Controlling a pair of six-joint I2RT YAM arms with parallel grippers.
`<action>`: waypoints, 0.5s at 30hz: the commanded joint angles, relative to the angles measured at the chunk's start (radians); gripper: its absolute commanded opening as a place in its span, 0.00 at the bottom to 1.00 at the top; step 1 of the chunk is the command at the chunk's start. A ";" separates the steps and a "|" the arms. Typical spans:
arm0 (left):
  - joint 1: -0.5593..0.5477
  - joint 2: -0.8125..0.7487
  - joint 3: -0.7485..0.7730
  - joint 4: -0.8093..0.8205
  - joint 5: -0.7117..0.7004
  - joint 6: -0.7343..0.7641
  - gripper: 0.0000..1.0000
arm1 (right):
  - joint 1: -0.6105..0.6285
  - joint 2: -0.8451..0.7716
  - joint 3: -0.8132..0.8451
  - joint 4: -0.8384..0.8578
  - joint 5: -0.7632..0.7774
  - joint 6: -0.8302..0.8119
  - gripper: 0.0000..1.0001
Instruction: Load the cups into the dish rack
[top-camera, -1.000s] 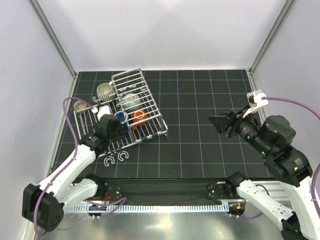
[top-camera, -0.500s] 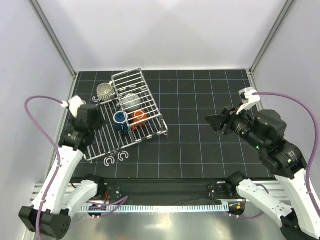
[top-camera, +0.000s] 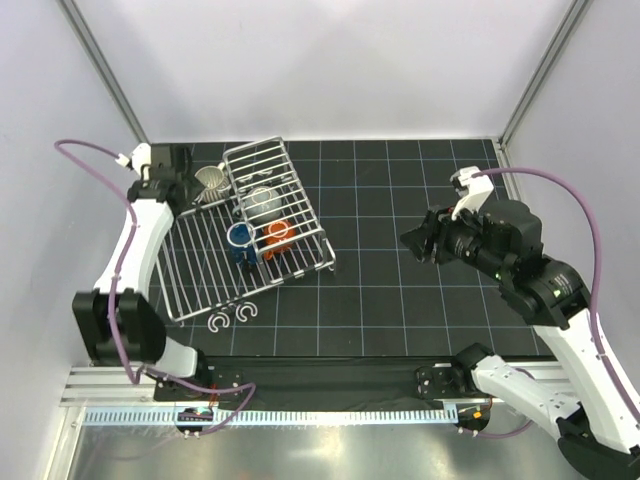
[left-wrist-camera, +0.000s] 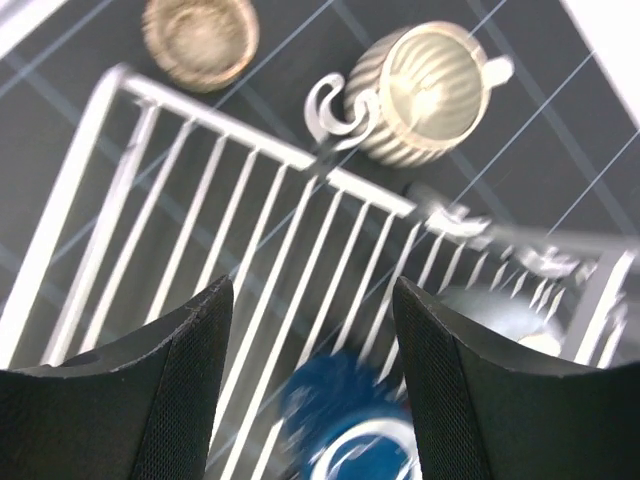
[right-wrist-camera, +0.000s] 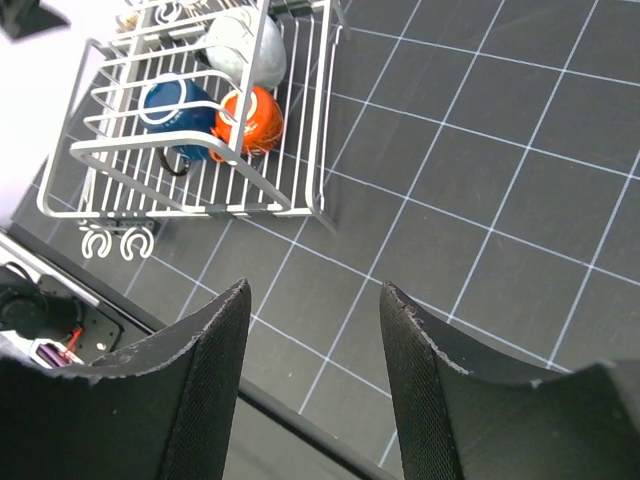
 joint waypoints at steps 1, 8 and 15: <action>0.002 0.092 0.100 0.056 0.002 -0.087 0.63 | 0.004 0.032 0.065 -0.015 0.014 -0.043 0.57; 0.035 0.277 0.187 0.125 0.005 -0.107 0.63 | -0.017 0.152 0.116 -0.012 0.005 -0.063 0.59; 0.045 0.411 0.253 0.212 0.027 -0.111 0.63 | -0.048 0.264 0.160 0.016 -0.087 -0.063 0.60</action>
